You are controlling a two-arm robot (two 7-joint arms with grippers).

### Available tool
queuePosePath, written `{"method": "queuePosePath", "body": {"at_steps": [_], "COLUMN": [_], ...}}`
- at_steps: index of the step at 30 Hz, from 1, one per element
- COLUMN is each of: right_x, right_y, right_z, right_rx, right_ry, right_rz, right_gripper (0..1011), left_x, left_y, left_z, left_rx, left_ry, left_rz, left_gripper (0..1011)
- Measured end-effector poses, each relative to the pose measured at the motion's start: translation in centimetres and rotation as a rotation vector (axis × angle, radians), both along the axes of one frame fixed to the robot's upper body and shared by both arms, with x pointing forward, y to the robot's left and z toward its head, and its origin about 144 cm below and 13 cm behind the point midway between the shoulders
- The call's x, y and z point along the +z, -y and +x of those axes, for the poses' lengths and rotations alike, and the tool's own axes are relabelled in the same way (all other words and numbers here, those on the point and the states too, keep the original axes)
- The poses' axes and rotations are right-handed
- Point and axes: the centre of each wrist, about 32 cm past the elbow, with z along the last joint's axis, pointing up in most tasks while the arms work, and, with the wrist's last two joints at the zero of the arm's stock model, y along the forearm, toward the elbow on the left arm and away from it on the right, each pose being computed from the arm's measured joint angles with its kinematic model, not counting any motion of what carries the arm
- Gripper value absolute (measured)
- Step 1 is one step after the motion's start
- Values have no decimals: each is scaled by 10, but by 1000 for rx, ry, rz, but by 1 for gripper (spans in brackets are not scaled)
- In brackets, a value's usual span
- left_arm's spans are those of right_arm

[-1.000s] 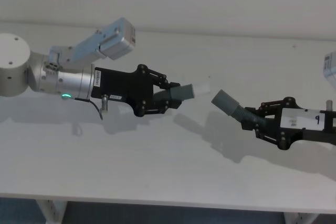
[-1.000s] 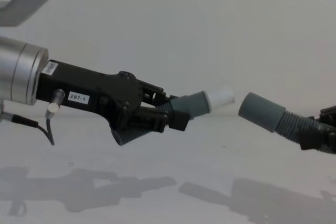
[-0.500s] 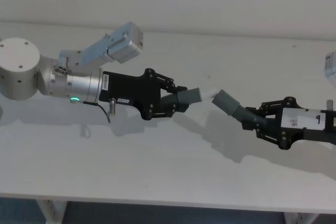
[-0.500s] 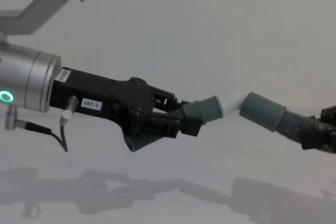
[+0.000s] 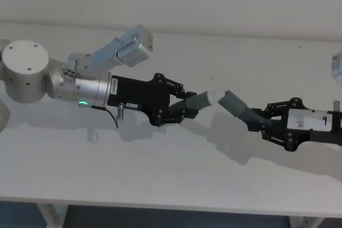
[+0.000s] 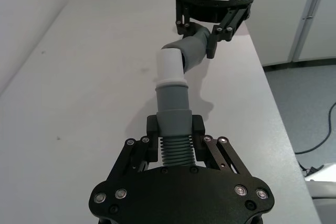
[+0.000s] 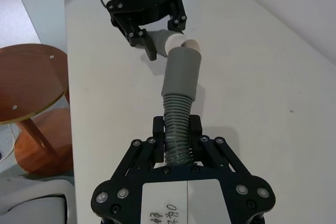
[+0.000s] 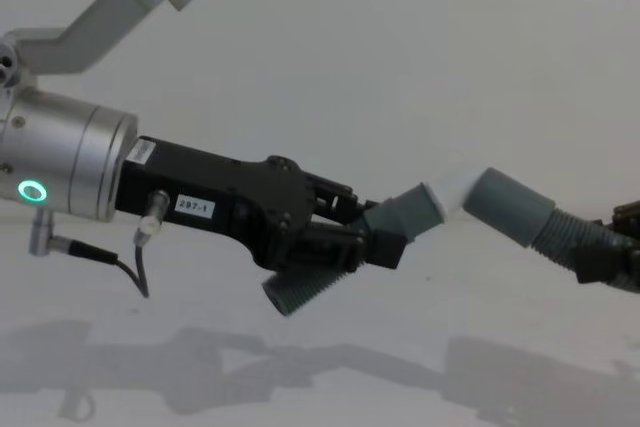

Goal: Use both hands to pick up one end of the pipe from the table, align the ends, and insert them.

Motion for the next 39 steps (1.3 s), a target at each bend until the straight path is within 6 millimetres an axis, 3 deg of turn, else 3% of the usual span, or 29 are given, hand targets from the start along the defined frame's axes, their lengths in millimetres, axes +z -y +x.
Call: {"method": "queuePosePath", "body": {"at_steps": [23,39], "right_x": [3,6], "right_y": [6,7], "right_z": [5,8], "right_rx": [23,93], "right_ry": [38,155], "right_rz": [-21,-99], "right_gripper": [271,271], "left_x": [9,24], "left_y": [-2,-4], "left_z": [0,5], "left_rx": [-34,-45], "left_ry": [-23,5], "left_rz": [65,145], "left_gripper": [364,364]}}
